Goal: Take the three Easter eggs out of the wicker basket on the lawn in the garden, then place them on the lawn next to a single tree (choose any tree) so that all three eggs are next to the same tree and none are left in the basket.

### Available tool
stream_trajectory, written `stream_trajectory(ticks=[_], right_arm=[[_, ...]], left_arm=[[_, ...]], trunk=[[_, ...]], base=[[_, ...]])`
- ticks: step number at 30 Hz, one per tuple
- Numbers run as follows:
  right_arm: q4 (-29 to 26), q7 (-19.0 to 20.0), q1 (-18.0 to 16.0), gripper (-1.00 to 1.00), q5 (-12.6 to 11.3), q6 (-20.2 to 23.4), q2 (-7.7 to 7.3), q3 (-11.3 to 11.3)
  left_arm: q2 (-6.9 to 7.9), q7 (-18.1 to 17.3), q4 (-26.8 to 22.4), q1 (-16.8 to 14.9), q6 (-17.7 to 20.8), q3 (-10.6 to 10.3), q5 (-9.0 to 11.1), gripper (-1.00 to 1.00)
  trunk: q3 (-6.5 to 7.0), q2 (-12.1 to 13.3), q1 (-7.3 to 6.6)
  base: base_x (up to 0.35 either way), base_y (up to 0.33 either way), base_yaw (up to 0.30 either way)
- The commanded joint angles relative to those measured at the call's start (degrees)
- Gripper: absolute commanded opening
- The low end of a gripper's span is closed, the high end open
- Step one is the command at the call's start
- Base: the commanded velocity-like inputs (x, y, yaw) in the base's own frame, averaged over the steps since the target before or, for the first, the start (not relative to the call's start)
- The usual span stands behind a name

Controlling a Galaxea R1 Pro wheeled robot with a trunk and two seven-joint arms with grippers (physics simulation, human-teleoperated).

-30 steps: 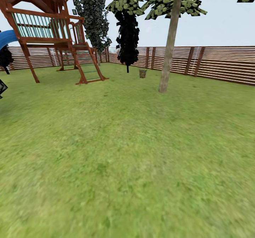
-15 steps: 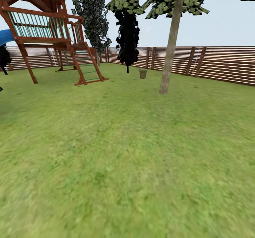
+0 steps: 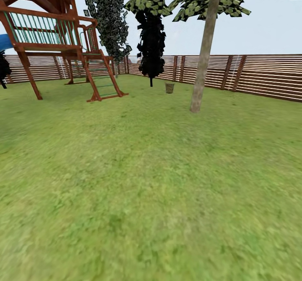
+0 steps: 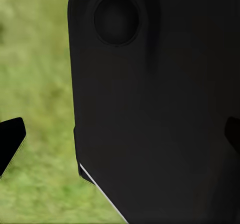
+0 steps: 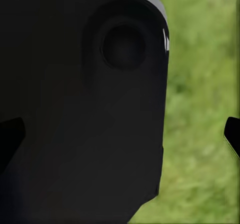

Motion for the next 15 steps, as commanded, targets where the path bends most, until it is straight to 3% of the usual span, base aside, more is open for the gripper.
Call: stream_trajectory(ticks=[1, 15], right_arm=[[0.1, 0.0, 0.0, 1.0, 0.0, -0.2, 0.0, 0.0], [0.2, 0.0, 0.0, 1.0, 0.0, -0.2, 0.07, 0.0]], left_arm=[[0.0, 0.0, -0.1, 0.0, -0.1, 0.0, 0.1, 1.0], [-0.5, 0.0, -0.1, 0.0, -0.1, -0.1, -0.3, 1.0]], trunk=[[-0.04, 0.0, 0.03], [-0.04, 0.0, 0.03]], base=[[0.33, 0.0, 0.0], [0.333, 0.0, 0.0]])
